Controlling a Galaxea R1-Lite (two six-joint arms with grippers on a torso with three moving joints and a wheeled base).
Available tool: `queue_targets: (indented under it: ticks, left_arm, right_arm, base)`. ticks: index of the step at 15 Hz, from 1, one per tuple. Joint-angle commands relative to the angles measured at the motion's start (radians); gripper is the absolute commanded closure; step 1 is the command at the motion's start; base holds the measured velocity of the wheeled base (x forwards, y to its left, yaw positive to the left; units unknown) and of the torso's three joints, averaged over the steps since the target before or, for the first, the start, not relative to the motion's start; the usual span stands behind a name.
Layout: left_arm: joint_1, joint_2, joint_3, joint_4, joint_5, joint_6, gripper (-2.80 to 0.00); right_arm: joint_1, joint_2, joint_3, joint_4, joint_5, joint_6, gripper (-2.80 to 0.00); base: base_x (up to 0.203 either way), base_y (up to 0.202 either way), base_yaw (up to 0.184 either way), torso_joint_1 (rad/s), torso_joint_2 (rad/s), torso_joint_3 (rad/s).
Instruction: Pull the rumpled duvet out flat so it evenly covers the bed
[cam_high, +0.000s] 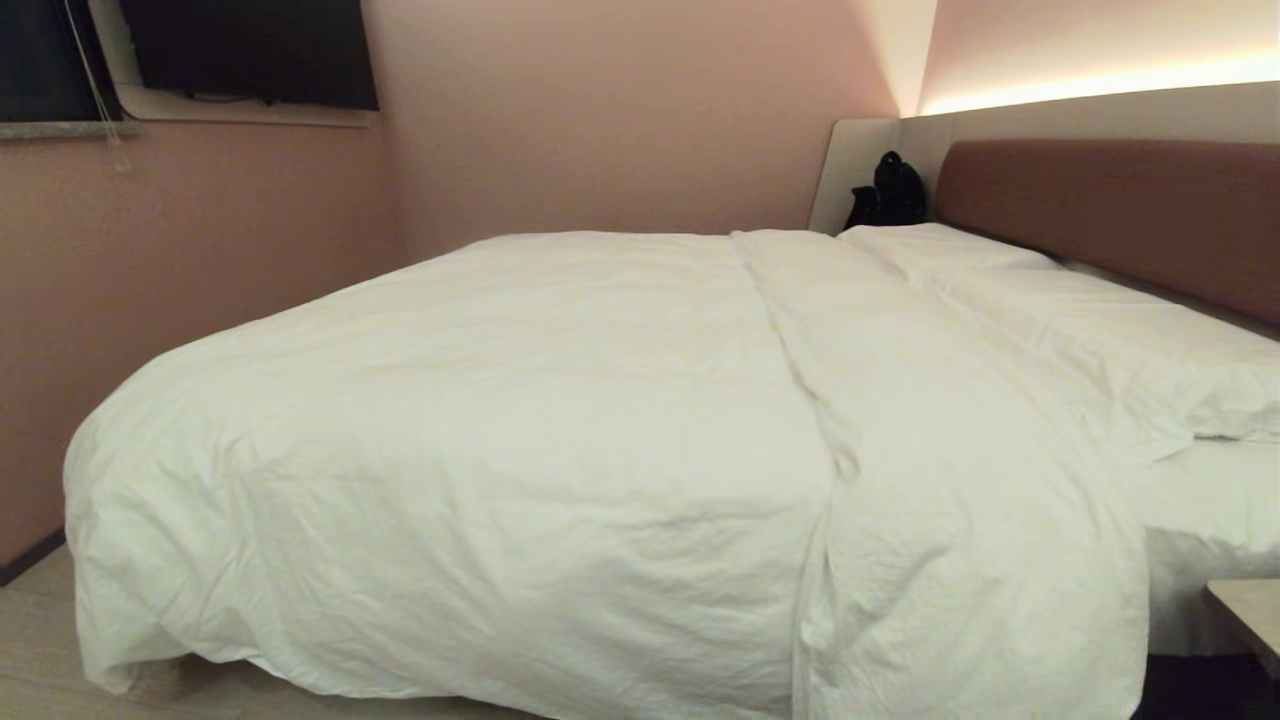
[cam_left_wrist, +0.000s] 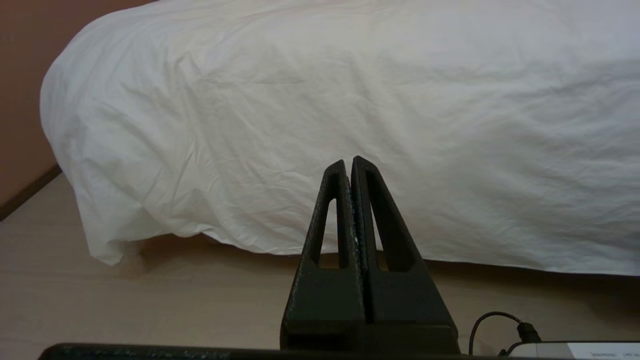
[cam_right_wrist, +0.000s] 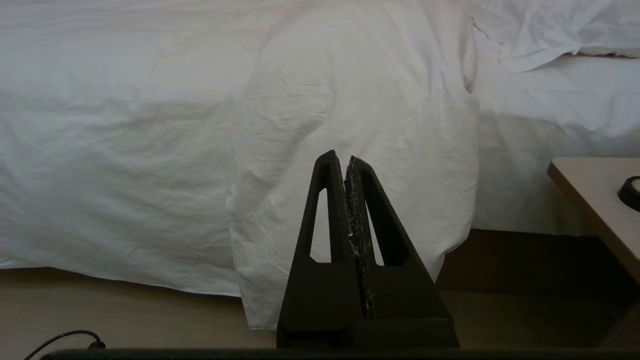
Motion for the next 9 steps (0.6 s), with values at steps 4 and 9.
queue_targets:
  ticks: [4, 9]
  left_arm:
    - [0.0, 0.0, 0.0, 0.001, -0.001, -0.002, 0.0]
    - [0.0, 0.0, 0.0, -0.001, 0.002, -0.01, 0.0]
  right_arm:
    - [0.0, 0.0, 0.0, 0.001, 0.0, 0.0, 0.0]
    - [0.0, 0.0, 0.0, 0.001, 0.001, 0.0, 0.0]
  base:
    - [0.0, 0.0, 0.0, 0.0, 0.0, 0.0]
    - [0.0, 0.0, 0.0, 0.0, 0.0, 0.0]
